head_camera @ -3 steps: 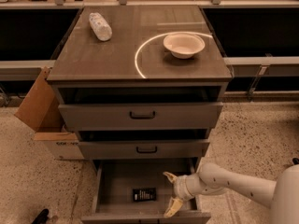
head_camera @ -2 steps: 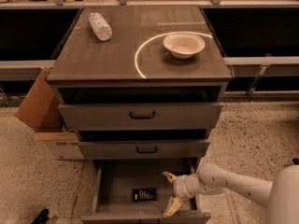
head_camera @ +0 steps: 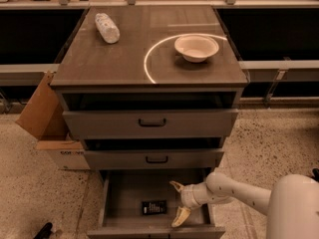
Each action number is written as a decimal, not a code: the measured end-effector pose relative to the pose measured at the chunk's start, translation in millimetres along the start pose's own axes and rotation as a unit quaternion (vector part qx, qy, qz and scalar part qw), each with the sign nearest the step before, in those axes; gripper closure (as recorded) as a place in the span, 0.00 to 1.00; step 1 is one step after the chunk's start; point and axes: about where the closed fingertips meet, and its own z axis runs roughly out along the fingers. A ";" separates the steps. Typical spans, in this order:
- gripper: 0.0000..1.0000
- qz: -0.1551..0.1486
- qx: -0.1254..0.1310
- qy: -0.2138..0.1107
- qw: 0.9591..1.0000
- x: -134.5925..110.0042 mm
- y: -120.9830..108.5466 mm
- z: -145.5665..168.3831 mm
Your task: Pick rxbar chocolate from bottom drawer and place on counter
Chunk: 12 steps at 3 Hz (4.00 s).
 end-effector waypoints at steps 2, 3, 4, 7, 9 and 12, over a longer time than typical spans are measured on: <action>0.00 -0.007 0.022 -0.020 1.000 22.7 -20.3 28.3; 0.00 -0.002 0.034 -0.034 0.999 30.2 -31.2 38.3; 0.00 -0.002 0.034 -0.041 0.999 35.2 -39.1 51.1; 0.00 -0.045 0.012 -0.041 0.998 30.9 -41.4 101.9; 0.00 -0.055 -0.011 -0.019 0.998 34.8 -40.2 130.3; 0.00 -0.043 -0.038 0.011 0.998 51.0 -36.4 154.4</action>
Offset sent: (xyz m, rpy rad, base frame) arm 0.0396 0.0014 -0.0548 0.0747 -0.0648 -0.0610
